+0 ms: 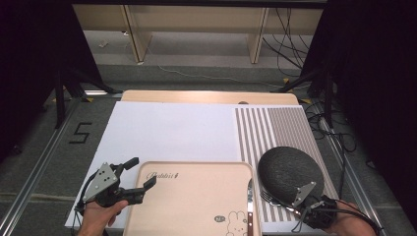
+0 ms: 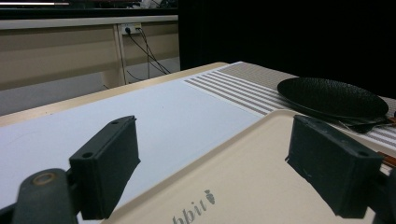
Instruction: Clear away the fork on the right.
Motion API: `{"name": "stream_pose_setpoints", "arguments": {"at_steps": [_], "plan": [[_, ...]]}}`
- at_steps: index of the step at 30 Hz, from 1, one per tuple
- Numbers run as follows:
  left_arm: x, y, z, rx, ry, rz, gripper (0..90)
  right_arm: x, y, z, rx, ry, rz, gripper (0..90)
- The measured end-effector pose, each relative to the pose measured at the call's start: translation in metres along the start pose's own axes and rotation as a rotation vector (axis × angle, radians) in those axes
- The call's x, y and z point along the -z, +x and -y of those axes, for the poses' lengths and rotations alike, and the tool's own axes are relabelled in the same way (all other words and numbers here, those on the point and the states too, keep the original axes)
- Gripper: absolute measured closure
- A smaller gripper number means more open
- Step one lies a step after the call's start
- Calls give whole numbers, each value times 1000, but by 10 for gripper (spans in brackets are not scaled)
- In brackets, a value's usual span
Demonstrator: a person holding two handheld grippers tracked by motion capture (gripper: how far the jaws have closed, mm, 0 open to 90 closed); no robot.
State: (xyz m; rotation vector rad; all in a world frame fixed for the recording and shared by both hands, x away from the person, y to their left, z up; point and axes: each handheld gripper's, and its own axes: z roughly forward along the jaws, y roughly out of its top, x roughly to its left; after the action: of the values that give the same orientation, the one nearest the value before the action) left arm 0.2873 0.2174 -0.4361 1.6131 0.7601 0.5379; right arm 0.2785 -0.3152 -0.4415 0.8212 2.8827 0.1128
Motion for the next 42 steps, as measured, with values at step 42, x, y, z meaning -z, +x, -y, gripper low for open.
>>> {"name": "stream_pose_setpoints", "arguments": {"at_steps": [42], "plan": [[0, 0, 1, 3, 0, -2, 157, 22, 62, -95, 87, -168, -104, 774]]}}
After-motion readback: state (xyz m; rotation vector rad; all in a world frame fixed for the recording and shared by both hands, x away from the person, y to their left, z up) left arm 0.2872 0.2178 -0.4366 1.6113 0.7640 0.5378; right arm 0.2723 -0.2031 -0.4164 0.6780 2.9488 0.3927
